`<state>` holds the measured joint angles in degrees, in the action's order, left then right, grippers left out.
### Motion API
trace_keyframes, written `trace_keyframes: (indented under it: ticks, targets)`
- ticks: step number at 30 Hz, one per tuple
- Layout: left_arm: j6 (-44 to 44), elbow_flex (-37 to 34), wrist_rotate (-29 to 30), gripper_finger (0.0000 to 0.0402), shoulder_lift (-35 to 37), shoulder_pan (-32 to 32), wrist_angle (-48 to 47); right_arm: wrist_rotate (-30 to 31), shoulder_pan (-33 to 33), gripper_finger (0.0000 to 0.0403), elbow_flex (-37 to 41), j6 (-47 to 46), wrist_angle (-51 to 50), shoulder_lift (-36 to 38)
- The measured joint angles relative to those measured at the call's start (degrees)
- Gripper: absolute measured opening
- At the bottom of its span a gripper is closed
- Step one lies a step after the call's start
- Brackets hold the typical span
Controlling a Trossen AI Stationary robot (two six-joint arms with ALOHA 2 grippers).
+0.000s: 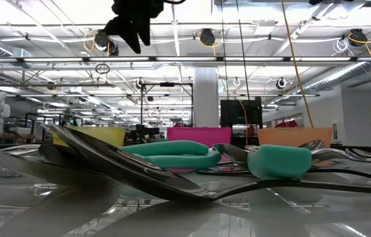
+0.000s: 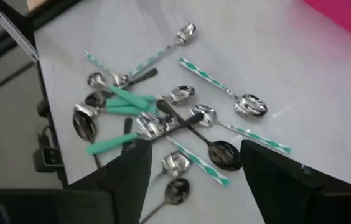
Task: Sort silverware by color (type)
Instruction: Put the light green spoon into the yellow bin
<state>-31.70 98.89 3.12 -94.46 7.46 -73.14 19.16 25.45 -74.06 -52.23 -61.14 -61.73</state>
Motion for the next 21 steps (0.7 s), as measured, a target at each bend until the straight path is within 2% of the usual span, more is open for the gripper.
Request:
trace_keyframes:
  ticks: [5,8,21]
  targets:
    - [-13.74,0.00,4.26,0.0186,-0.01,-5.64,0.04,-2.99,0.00,0.0242,0.00,3.83,-2.05,0.00]
    - [-18.13,0.00,5.84,0.0186,-0.01,-8.77,0.10,-3.24,0.29,0.0242,0.00,5.21,-3.89,0.00]
    - [-20.67,0.00,6.12,0.0186,-0.03,-20.29,5.19,-5.97,3.12,0.0242,0.00,13.61,-5.47,0.00]
